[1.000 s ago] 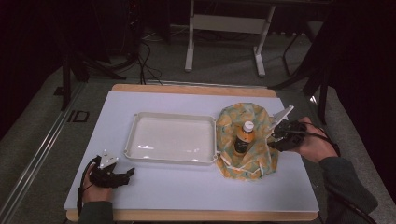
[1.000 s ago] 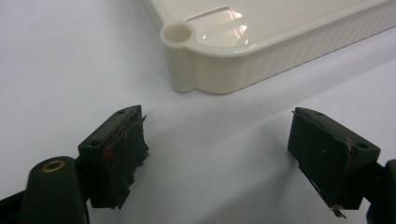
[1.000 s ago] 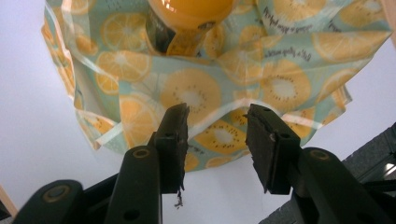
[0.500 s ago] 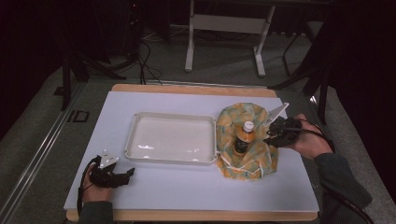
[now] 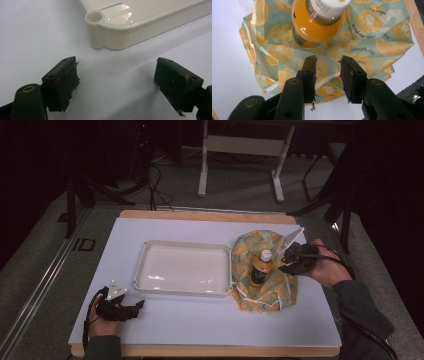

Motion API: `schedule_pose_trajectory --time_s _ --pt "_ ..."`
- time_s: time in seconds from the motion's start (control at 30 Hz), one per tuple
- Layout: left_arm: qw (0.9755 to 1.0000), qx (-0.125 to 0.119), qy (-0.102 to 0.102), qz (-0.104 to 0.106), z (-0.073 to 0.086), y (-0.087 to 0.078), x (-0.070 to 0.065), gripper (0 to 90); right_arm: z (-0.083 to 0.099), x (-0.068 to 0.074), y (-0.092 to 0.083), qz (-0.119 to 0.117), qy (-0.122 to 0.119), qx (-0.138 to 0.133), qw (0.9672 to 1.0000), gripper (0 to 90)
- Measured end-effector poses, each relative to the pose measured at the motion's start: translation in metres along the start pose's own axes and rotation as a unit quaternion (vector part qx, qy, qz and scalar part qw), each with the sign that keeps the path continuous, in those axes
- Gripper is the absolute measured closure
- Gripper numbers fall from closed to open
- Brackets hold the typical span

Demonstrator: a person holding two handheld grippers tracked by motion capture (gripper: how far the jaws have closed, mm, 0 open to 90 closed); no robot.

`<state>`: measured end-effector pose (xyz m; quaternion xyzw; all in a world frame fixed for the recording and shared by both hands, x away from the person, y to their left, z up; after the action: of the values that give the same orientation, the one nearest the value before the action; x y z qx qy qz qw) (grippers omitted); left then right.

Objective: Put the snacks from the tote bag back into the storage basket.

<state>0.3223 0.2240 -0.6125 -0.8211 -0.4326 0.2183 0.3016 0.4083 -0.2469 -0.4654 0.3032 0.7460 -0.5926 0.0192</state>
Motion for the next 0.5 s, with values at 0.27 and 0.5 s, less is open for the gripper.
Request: schedule_pose_trajectory --time_s 0.27,0.5 --pt "1.0000 0.001 0.000 0.000 0.000 0.000 0.000 19.1 -0.008 0.002 0.001 -0.004 -0.011 0.004 0.9999 62.2" --pt "1.0000 -0.001 0.000 0.000 0.000 0.000 0.000 19.2 -0.014 0.003 0.001 -0.009 -0.016 0.011 0.9998 60.1"
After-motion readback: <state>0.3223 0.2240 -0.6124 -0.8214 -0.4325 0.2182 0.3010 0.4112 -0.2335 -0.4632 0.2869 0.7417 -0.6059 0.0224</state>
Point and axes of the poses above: each handheld gripper's, and its own axes: y roughly forward along the jaws, z roughly out of its underside, x roughly to its left, the point moved 10 cm from there along y, roughly forward along the jaws, and after that the axes turned 9 degrees about z, right-handed, at the moved point
